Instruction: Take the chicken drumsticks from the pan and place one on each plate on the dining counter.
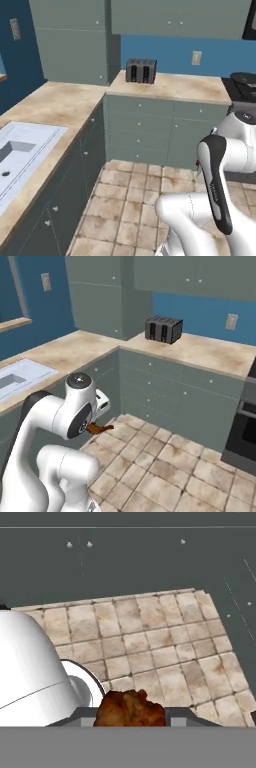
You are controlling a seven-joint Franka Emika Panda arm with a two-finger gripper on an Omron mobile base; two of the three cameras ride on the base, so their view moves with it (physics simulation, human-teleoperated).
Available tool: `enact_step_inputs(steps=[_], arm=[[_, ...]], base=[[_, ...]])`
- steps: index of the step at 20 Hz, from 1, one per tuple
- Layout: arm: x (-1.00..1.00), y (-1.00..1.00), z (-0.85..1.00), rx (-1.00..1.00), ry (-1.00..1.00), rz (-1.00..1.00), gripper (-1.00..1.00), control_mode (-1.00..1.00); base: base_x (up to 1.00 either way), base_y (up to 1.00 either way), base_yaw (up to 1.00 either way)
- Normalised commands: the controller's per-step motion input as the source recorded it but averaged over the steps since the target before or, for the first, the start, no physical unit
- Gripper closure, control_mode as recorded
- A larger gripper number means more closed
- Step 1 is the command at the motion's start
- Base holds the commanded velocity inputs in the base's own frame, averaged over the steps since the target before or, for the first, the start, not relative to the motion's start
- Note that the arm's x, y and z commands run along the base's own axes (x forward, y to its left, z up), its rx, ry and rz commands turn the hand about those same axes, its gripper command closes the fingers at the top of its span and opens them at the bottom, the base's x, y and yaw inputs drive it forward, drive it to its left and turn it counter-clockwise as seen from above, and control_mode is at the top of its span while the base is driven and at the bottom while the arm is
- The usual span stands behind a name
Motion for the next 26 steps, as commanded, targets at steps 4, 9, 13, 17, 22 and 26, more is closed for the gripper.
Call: enact_step_inputs(steps=[4,9,13,17,22,26], arm=[[0.0,0.0,0.0,0.0,0.0,0.0,1.0,1.0],[0.0,0.0,0.0,0.0,0.0,0.0,1.0,1.0],[0.0,0.0,0.0,0.0,0.0,0.0,1.0,1.0],[0.0,0.0,0.0,0.0,0.0,0.0,1.0,1.0],[0.0,0.0,0.0,0.0,0.0,0.0,1.0,1.0],[0.0,0.0,0.0,0.0,0.0,0.0,1.0,1.0]], base=[[-1.0,0.77,0.14],[-1.0,0.62,0.08],[-1.0,0.58,0.07],[-1.0,0.68,0.07],[-1.0,0.81,0.04],[-1.0,0.89,0.02]])
